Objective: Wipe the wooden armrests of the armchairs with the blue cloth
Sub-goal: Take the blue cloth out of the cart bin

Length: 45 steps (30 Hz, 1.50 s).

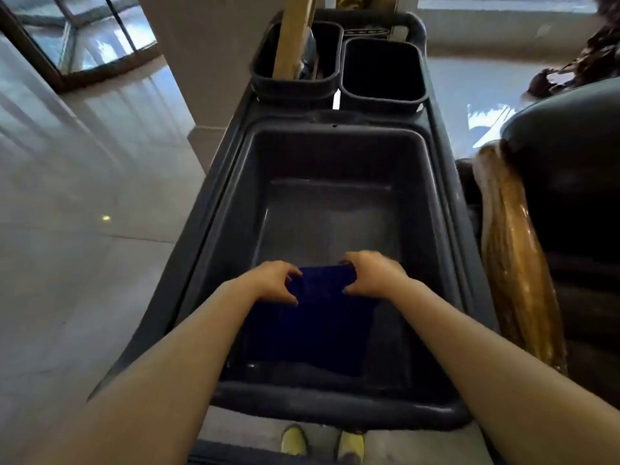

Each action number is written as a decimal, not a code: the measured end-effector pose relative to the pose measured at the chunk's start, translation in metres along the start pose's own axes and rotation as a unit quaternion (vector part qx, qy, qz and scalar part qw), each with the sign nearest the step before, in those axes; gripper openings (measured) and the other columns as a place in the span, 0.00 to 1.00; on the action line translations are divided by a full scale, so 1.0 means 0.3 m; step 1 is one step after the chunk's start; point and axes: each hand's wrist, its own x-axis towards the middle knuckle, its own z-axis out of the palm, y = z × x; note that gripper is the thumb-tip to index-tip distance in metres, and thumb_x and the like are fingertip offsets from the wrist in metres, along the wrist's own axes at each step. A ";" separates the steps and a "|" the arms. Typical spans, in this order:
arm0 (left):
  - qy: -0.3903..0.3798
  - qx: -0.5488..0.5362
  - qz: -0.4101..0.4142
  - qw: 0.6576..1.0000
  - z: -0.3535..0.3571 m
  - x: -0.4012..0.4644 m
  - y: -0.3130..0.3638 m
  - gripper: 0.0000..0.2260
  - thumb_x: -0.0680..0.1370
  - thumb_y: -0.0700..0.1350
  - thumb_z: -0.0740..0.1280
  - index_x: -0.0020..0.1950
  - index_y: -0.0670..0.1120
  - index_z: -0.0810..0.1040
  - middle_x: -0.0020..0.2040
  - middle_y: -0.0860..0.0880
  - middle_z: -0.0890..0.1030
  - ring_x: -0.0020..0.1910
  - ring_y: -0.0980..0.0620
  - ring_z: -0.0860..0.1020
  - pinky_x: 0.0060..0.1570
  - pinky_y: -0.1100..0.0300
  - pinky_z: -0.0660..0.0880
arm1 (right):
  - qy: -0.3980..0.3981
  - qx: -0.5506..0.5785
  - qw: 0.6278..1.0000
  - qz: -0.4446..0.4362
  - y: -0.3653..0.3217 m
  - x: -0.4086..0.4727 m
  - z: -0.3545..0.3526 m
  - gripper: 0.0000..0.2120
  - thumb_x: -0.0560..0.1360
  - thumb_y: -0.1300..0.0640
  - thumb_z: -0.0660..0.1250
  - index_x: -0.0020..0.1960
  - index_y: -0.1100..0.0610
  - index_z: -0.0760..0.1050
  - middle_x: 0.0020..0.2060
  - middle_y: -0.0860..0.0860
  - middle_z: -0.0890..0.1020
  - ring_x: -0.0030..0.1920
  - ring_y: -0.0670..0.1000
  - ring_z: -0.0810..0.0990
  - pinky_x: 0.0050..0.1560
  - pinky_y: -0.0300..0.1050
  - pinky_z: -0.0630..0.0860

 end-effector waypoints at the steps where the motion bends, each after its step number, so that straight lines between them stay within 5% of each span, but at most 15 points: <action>1: -0.005 0.010 -0.010 1.000 0.019 0.003 -0.006 0.31 0.69 0.47 0.73 0.70 0.49 0.66 0.66 0.46 0.74 0.63 0.48 0.73 0.63 0.56 0.69 | -0.004 -0.020 1.000 0.000 -0.008 -0.002 0.022 0.29 0.67 0.48 0.71 0.66 0.47 0.67 0.62 0.51 0.74 0.59 0.54 0.74 0.52 0.51 0.74; 5: 0.053 0.046 -0.015 0.997 0.115 0.023 -0.036 0.28 0.69 0.46 0.72 0.68 0.48 0.69 0.68 0.47 0.72 0.65 0.47 0.70 0.63 0.54 0.69 | 0.004 -0.082 0.997 0.001 -0.008 -0.006 0.151 0.30 0.67 0.46 0.72 0.66 0.49 0.68 0.64 0.52 0.70 0.64 0.56 0.67 0.55 0.54 0.73; 13: 0.221 0.068 -0.019 0.973 0.231 0.016 -0.053 0.15 0.73 0.41 0.67 0.59 0.49 0.74 0.60 0.50 0.74 0.58 0.50 0.73 0.50 0.54 0.74 | 0.119 -0.033 0.992 0.005 0.027 -0.014 0.236 0.15 0.72 0.57 0.67 0.58 0.51 0.75 0.57 0.50 0.76 0.58 0.53 0.70 0.48 0.49 0.73; 20: 0.189 -0.128 -0.066 0.971 0.163 -0.005 -0.073 0.08 0.71 0.38 0.69 0.47 0.47 0.82 0.50 0.48 0.83 0.51 0.51 0.79 0.54 0.57 0.75 | 0.078 0.206 0.971 0.087 0.047 -0.008 0.171 0.08 0.69 0.61 0.70 0.46 0.51 0.81 0.46 0.51 0.82 0.45 0.50 0.79 0.44 0.41 0.74; 28: 0.208 -0.229 -0.024 0.951 -0.023 -0.114 0.010 0.05 0.69 0.37 0.72 0.44 0.43 0.84 0.41 0.45 0.83 0.40 0.53 0.79 0.45 0.62 0.74 | 0.149 0.233 0.960 0.040 0.029 -0.096 -0.034 0.08 0.65 0.62 0.73 0.40 0.50 0.82 0.33 0.45 0.79 0.36 0.43 0.76 0.37 0.35 0.70; 32: 0.219 -0.243 0.035 0.944 -0.117 -0.183 0.109 0.06 0.70 0.35 0.70 0.46 0.39 0.83 0.38 0.46 0.82 0.37 0.54 0.78 0.39 0.65 0.75 | 0.223 0.223 0.949 0.013 0.011 -0.190 -0.185 0.07 0.64 0.62 0.73 0.39 0.52 0.83 0.31 0.45 0.80 0.32 0.40 0.75 0.31 0.27 0.67; 39: 0.243 -0.242 0.162 0.925 -0.316 -0.334 0.433 0.06 0.71 0.34 0.69 0.47 0.38 0.82 0.36 0.48 0.81 0.33 0.58 0.79 0.32 0.73 0.76 | 0.353 0.226 0.908 -0.011 0.068 -0.481 -0.517 0.05 0.66 0.62 0.71 0.39 0.53 0.83 0.33 0.49 0.82 0.39 0.49 0.79 0.47 0.44 0.76; 41: 0.250 -0.244 0.189 0.918 -0.347 -0.384 0.562 0.05 0.71 0.34 0.69 0.45 0.40 0.82 0.36 0.48 0.81 0.30 0.61 0.80 0.31 0.71 0.75 | 0.374 0.195 0.906 -0.023 0.123 -0.581 -0.610 0.05 0.66 0.61 0.71 0.40 0.53 0.83 0.35 0.51 0.83 0.41 0.50 0.80 0.48 0.45 0.76; 45: 0.267 -0.232 0.235 0.905 -0.385 -0.485 0.840 0.07 0.71 0.38 0.70 0.38 0.50 0.82 0.41 0.47 0.83 0.42 0.53 0.82 0.40 0.61 0.79 | 0.440 0.189 0.877 -0.035 0.277 -0.769 -0.765 0.06 0.66 0.61 0.72 0.42 0.55 0.83 0.37 0.51 0.83 0.42 0.50 0.79 0.50 0.44 0.74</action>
